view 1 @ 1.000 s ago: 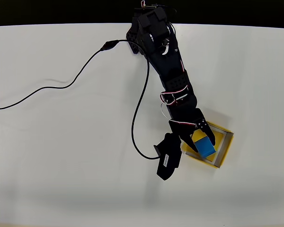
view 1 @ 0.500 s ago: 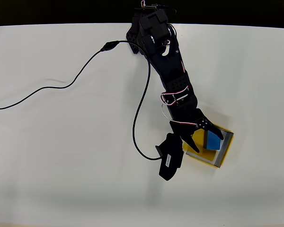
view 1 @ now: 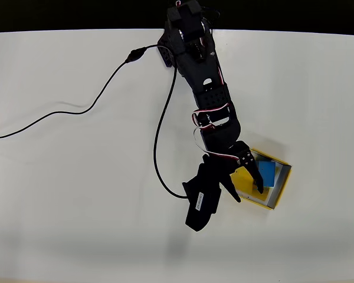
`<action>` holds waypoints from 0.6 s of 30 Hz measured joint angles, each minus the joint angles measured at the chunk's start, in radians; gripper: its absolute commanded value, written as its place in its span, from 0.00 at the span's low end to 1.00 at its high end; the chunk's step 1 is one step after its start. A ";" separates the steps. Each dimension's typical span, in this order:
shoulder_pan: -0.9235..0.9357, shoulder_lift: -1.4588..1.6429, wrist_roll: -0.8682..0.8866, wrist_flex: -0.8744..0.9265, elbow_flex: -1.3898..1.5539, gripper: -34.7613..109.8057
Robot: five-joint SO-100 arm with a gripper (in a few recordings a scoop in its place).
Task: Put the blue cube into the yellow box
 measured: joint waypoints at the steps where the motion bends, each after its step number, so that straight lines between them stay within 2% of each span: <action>1: 0.023 0.020 -0.005 0.003 0.002 0.38; 5: 0.109 0.104 -0.023 0.003 0.066 0.37; 18: 0.334 0.499 -0.025 0.052 0.537 0.35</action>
